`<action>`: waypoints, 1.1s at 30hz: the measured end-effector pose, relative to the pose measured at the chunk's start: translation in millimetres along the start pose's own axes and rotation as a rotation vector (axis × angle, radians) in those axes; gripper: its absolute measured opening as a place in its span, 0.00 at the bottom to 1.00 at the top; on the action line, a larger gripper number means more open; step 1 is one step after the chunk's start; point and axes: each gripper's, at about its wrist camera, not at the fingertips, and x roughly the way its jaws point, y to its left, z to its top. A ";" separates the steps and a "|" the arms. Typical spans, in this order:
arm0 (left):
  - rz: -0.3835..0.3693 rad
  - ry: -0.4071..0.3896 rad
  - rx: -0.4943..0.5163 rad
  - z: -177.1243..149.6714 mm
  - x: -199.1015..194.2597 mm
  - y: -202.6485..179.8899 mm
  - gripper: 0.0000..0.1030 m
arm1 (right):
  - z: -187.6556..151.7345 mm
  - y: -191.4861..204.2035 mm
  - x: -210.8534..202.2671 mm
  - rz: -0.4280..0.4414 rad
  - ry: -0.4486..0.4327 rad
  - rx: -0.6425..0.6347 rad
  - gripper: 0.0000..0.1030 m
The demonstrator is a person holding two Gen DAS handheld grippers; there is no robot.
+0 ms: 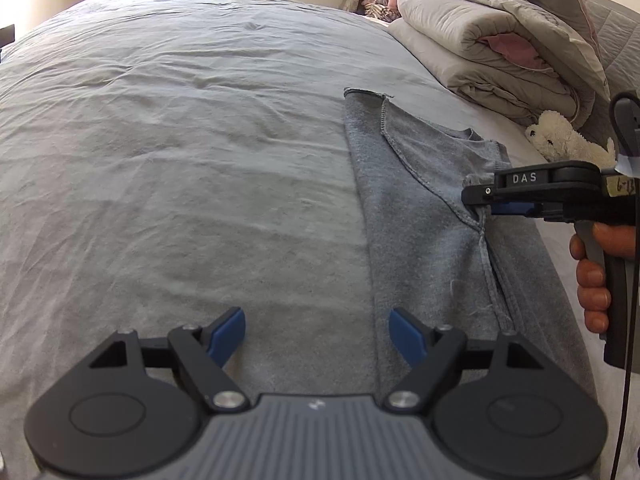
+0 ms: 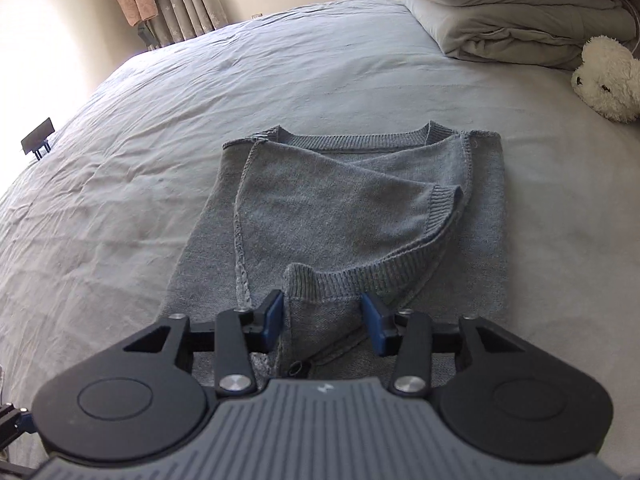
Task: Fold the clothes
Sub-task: 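Move the open right gripper to the ribbed hem of the strip, then pinch the ribbed hem at the center seam with the right gripper and pull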
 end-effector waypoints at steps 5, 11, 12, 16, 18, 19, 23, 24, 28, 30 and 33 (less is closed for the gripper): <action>-0.029 0.007 -0.026 0.9 -1.4 4.0 0.78 | -6.7 -3.8 -35.7 -0.007 -0.216 -0.009 0.06; -0.027 0.027 0.026 -5.6 0.9 -2.3 0.78 | -26.1 -18.7 -14.5 -0.114 -0.079 0.022 0.45; -0.029 0.027 0.023 -5.9 -0.1 -1.7 0.78 | -30.5 -18.8 -28.1 -0.143 -0.136 0.036 0.49; -0.055 0.027 0.012 -5.3 -4.2 -0.2 0.78 | -63.1 -8.7 -85.8 -0.022 -0.150 0.088 0.49; -0.053 0.024 0.015 -5.0 -5.0 -0.8 0.78 | -89.8 5.0 -112.0 0.085 -0.104 0.087 0.49; -0.049 0.023 0.017 -5.3 -4.8 -0.7 0.78 | -105.2 13.6 -122.3 0.123 -0.083 0.073 0.49; -0.059 0.036 0.023 -7.8 -5.8 -1.1 0.78 | -166.7 34.5 -144.8 0.218 -0.016 0.100 0.39; -0.063 0.040 0.026 -9.4 -6.5 -1.9 0.78 | -177.2 39.3 -145.7 0.214 -0.010 0.100 0.35; -0.048 0.042 0.075 -20.6 -8.2 -9.7 0.78 | -206.6 62.8 -151.2 0.178 -0.025 0.031 0.30; -0.007 0.029 0.128 -27.1 -8.0 -15.3 0.76 | -215.1 82.2 -154.1 0.147 -0.042 -0.070 0.27; 0.039 0.005 0.212 -35.0 -8.8 -23.3 0.76 | -219.8 97.4 -153.5 0.097 -0.049 -0.110 0.28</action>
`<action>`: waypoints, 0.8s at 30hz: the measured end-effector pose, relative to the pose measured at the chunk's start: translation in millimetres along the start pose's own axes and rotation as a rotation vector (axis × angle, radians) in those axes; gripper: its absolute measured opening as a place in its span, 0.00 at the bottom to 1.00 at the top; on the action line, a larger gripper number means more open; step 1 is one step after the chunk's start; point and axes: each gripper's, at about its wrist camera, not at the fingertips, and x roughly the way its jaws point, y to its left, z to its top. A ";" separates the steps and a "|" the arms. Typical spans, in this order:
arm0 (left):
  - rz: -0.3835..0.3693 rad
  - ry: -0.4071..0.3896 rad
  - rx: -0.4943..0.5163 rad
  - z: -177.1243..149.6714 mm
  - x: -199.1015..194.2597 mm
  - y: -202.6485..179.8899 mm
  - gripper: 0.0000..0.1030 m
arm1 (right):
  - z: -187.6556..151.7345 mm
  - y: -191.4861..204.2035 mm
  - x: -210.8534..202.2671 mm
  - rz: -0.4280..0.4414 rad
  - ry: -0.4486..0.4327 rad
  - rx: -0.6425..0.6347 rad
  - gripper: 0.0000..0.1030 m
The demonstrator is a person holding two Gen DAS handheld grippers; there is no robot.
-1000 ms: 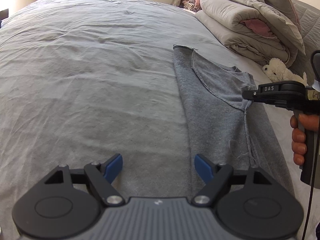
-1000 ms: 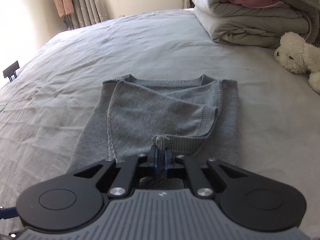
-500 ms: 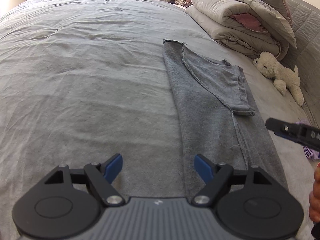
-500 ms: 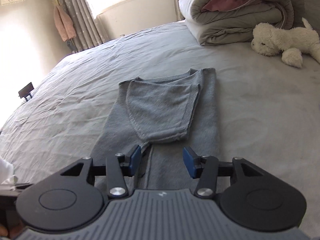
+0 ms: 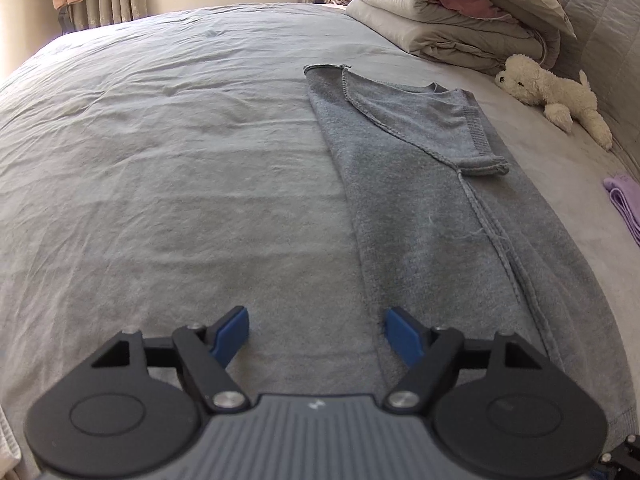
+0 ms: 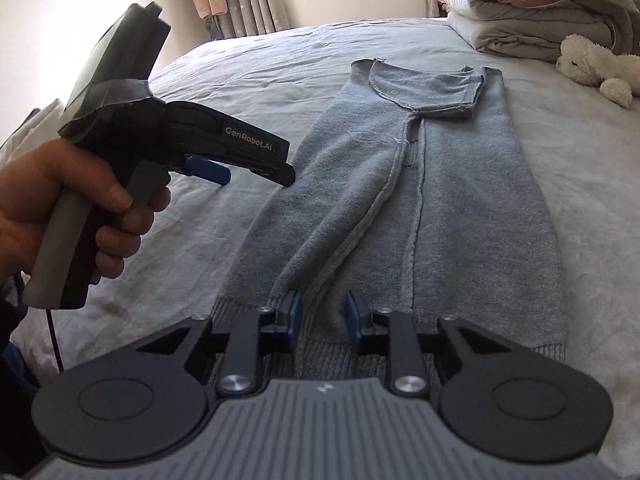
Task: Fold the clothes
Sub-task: 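Pinch the ribbed hem at the center seam with the right gripper and pull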
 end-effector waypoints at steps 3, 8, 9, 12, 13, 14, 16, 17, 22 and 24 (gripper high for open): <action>0.012 -0.006 0.018 -1.2 -1.8 0.5 0.76 | -1.6 0.6 1.9 -0.008 0.008 0.062 0.28; 0.019 -0.005 0.017 -0.5 -1.3 0.8 0.76 | -0.9 4.0 1.4 0.007 0.003 0.074 0.00; 0.020 -0.005 0.018 -0.7 -1.3 0.2 0.76 | -2.1 2.8 -3.2 0.012 -0.011 0.084 0.00; 0.019 -0.006 0.021 -1.0 -1.2 0.0 0.76 | -6.2 -2.8 -13.8 0.015 -0.037 0.128 0.00; 0.018 -0.005 0.021 -0.8 -1.1 0.4 0.76 | -7.7 -4.2 -13.5 0.021 -0.029 0.141 0.00; 0.018 -0.004 0.021 -0.5 -0.9 0.3 0.76 | -8.9 -4.6 -10.4 0.025 -0.012 0.146 0.02; 0.018 -0.002 0.022 -0.2 -1.0 -1.3 0.76 | -12.8 -2.7 -6.2 0.018 0.004 0.162 0.14; 0.018 -0.002 0.024 -0.1 -1.1 -2.1 0.76 | -13.9 -1.6 -7.1 0.021 -0.003 0.174 0.14; 0.017 -0.002 0.030 -0.2 -0.7 -3.6 0.75 | -13.6 0.3 -6.4 0.038 -0.003 0.206 0.14; 0.018 -0.001 0.030 0.4 -0.1 -4.2 0.75 | -15.5 7.1 -2.1 0.020 0.008 0.148 0.14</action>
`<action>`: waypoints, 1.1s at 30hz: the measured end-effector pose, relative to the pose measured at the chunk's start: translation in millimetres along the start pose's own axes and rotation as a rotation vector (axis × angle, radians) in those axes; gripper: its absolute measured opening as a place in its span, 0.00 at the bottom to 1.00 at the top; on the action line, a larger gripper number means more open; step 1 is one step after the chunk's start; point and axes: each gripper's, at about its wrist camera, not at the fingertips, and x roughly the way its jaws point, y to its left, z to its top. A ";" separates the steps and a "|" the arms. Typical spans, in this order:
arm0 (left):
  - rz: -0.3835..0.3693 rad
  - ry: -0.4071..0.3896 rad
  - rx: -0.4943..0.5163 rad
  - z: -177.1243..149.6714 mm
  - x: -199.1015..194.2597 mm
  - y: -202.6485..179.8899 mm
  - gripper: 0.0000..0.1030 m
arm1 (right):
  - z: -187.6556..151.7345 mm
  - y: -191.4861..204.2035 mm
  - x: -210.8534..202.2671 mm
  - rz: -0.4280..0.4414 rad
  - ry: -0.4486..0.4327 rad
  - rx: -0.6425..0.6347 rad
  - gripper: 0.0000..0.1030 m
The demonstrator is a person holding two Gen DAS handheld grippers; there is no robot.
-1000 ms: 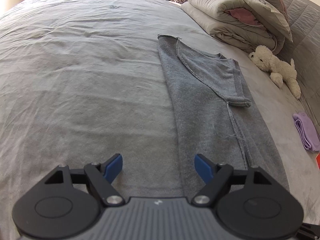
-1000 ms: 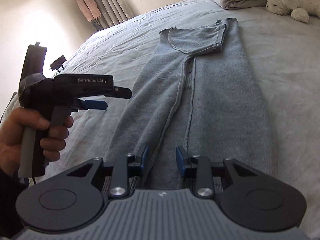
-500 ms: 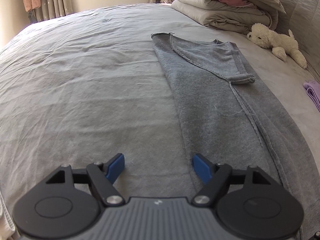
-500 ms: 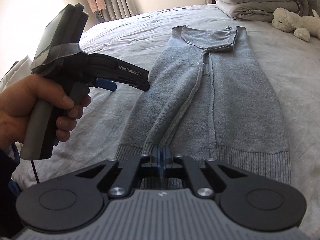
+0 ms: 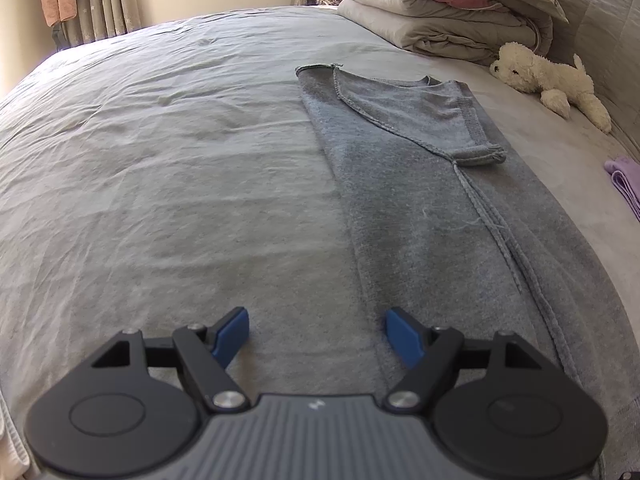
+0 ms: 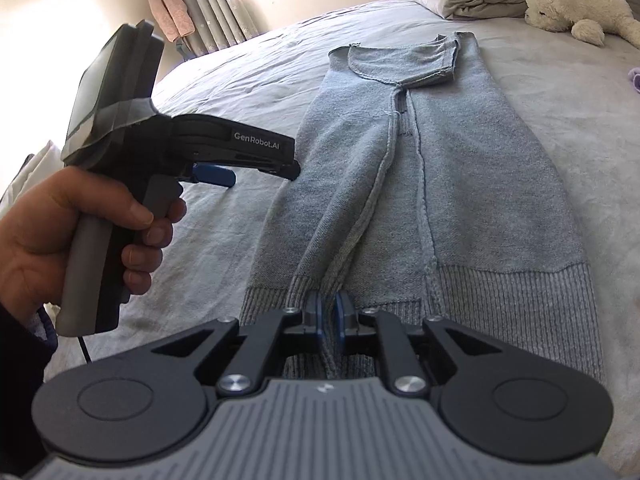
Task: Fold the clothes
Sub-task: 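Pinch the ribbed hem at the center seam with the right gripper and pull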
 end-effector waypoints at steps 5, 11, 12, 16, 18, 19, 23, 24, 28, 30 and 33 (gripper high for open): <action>0.001 0.000 0.002 0.7 0.2 -1.1 0.75 | 0.6 0.2 -3.3 -0.019 -0.012 -0.033 0.02; -0.011 0.008 -0.025 1.7 -1.2 4.2 0.75 | 3.2 -8.9 -32.6 -0.044 -0.084 0.018 0.02; -0.011 0.009 -0.027 1.9 -1.1 4.3 0.75 | 3.0 -9.3 -34.5 -0.041 -0.083 0.020 0.02; -0.010 0.009 -0.016 2.1 -1.1 1.0 0.75 | 2.3 -11.0 -22.5 -0.063 -0.051 0.037 0.05; -0.014 0.009 -0.014 1.6 -2.2 0.9 0.75 | 1.0 -12.5 -20.8 -0.068 -0.048 0.045 0.12; -0.016 0.010 -0.017 1.5 -2.6 1.7 0.75 | 0.0 -12.9 -20.6 -0.070 -0.046 0.047 0.12; -0.026 0.015 -0.033 2.6 -3.6 3.5 0.74 | -1.7 -16.4 -21.0 -0.042 -0.048 0.083 0.12; -0.029 0.014 -0.034 2.8 -3.9 3.2 0.74 | -1.9 -16.9 -20.6 -0.030 -0.042 0.092 0.12; -0.031 0.014 -0.021 1.8 -4.0 0.1 0.74 | -4.3 -19.0 -19.0 -0.003 -0.017 0.111 0.15; -0.030 0.015 -0.020 1.8 -3.7 -0.1 0.74 | -5.5 -18.3 -19.7 0.007 -0.013 0.095 0.16; -0.032 0.016 -0.021 1.5 -4.4 0.4 0.74 | -6.8 -15.2 -22.7 -0.023 -0.023 0.048 0.03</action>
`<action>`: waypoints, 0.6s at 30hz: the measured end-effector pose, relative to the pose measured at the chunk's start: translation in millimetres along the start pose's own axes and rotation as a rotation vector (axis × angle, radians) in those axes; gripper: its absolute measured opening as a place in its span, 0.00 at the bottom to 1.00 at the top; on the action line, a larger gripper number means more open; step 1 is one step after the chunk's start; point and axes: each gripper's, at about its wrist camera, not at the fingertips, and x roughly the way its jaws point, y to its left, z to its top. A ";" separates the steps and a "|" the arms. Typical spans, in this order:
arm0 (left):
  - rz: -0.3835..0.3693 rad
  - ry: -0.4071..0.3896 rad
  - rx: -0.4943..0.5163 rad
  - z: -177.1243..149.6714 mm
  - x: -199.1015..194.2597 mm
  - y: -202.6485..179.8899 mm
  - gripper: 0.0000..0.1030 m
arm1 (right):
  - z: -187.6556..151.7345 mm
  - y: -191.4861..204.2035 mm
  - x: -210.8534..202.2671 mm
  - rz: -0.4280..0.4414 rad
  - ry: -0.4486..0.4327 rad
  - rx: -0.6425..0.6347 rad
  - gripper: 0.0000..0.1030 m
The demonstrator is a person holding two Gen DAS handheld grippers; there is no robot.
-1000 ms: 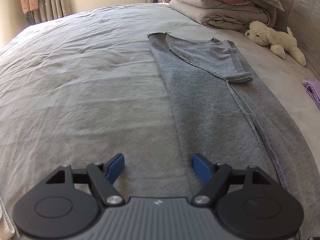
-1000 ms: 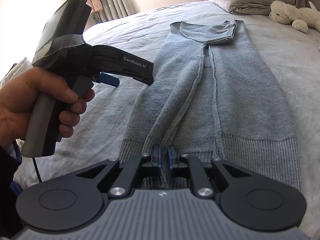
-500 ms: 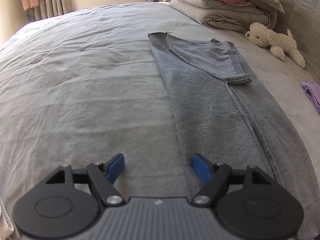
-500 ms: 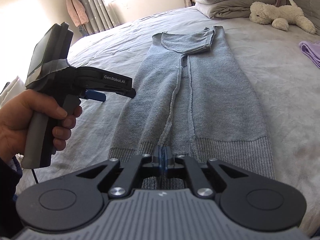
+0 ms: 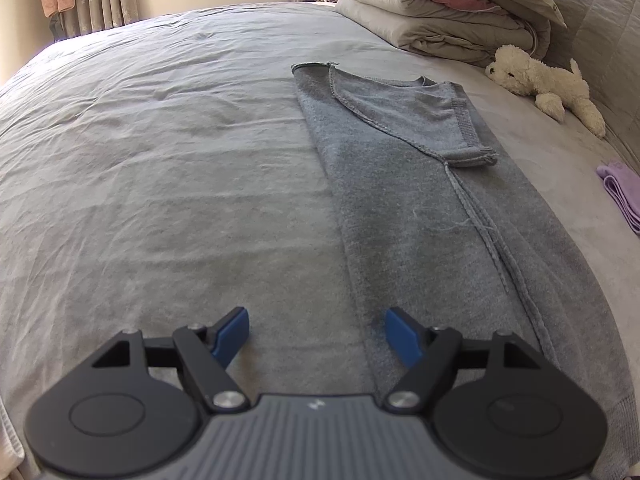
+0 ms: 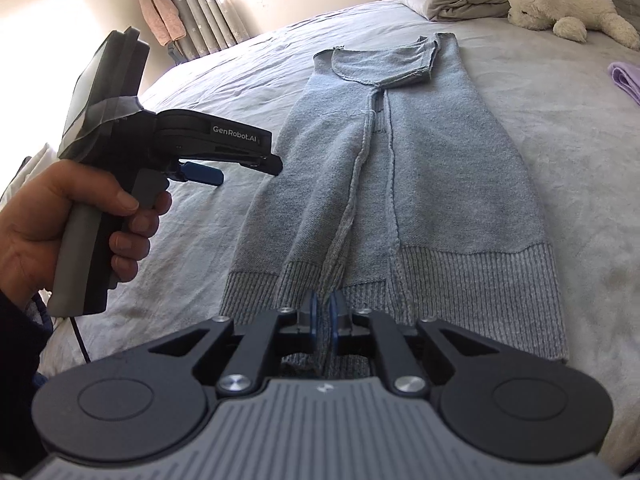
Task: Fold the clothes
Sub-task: 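Pinch the ribbed hem at the center seam with the right gripper and pull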
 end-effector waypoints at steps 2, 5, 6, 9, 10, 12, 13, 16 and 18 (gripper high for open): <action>-0.002 0.000 -0.001 -0.2 -0.6 0.4 0.74 | 2.5 -4.6 -7.1 -0.016 -0.023 0.030 0.03; -0.003 0.000 -0.005 -0.5 -1.7 1.4 0.74 | 6.1 -10.3 -21.8 -0.041 -0.064 0.048 0.02; -0.004 -0.001 -0.006 -0.4 -1.8 1.4 0.74 | 6.6 -11.5 -25.8 -0.035 -0.069 0.050 0.03; -0.002 0.000 -0.004 -0.3 -1.9 0.1 0.74 | 4.1 -10.1 -28.0 -0.037 -0.064 0.036 0.03; -0.001 0.001 -0.002 -0.4 -1.9 -0.4 0.74 | 2.7 -10.2 -26.3 -0.040 -0.057 0.035 0.04; 0.001 0.002 0.005 -1.1 -2.4 -1.4 0.74 | 0.4 -13.2 -22.4 -0.042 -0.039 0.053 0.07; 0.001 0.004 0.006 -2.0 -3.1 -1.6 0.74 | -0.6 -15.5 -20.3 -0.043 -0.029 0.067 0.14; -0.013 0.019 -0.006 -5.1 -5.9 -1.9 0.75 | -1.7 -20.6 -21.3 0.012 -0.038 0.103 0.14; -0.017 0.019 0.001 -8.6 -7.3 -5.2 0.76 | -2.3 -18.1 -19.4 0.032 -0.032 0.095 0.23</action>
